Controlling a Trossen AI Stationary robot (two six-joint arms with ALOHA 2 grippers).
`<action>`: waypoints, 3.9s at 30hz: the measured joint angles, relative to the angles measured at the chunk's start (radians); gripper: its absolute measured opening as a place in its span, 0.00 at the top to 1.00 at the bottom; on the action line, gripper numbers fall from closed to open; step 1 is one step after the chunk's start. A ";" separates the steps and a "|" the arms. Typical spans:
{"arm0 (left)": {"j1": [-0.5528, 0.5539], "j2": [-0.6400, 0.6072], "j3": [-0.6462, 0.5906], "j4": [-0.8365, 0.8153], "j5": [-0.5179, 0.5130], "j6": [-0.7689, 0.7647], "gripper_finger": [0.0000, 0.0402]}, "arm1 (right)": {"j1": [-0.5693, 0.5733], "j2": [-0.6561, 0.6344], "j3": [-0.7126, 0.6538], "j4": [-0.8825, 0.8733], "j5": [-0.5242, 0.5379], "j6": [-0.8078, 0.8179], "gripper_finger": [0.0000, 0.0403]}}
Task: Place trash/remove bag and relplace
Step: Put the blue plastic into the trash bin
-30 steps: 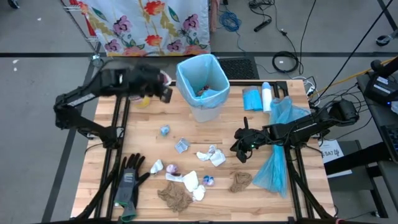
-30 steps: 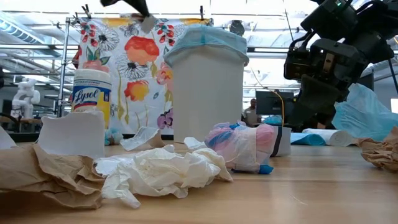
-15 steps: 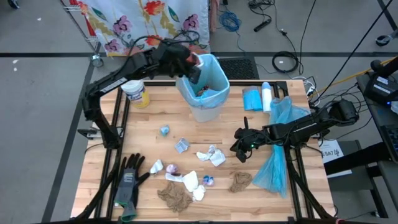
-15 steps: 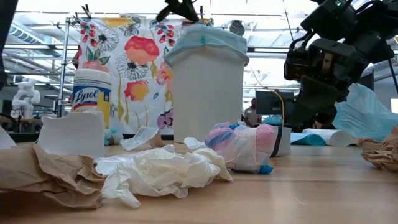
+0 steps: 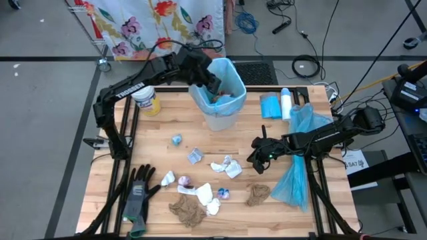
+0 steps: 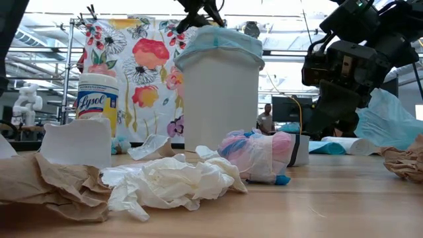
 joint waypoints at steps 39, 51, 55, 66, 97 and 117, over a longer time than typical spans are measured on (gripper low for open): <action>-0.432 -0.433 -0.984 -0.063 -0.272 -0.525 0.67 | 0.000 0.000 0.000 0.002 -0.001 0.002 1.00; -0.278 -0.457 -1.249 0.219 -0.195 -0.463 0.67 | 0.000 0.000 0.000 0.001 -0.001 0.001 1.00; -0.227 -0.402 -1.249 0.219 -0.176 -0.406 0.67 | 0.000 0.000 0.000 0.000 -0.001 0.001 1.00; -0.187 -0.236 -1.246 0.291 -0.061 -0.340 0.71 | 0.000 0.000 0.000 -0.001 0.000 -0.002 1.00; -0.178 -0.432 -0.466 -0.284 -0.253 -0.302 1.00 | 0.000 0.010 0.000 -0.010 0.032 -0.027 1.00; -0.026 -0.014 0.101 -0.116 -0.102 0.053 1.00 | 0.000 0.011 0.000 -0.008 0.026 -0.014 1.00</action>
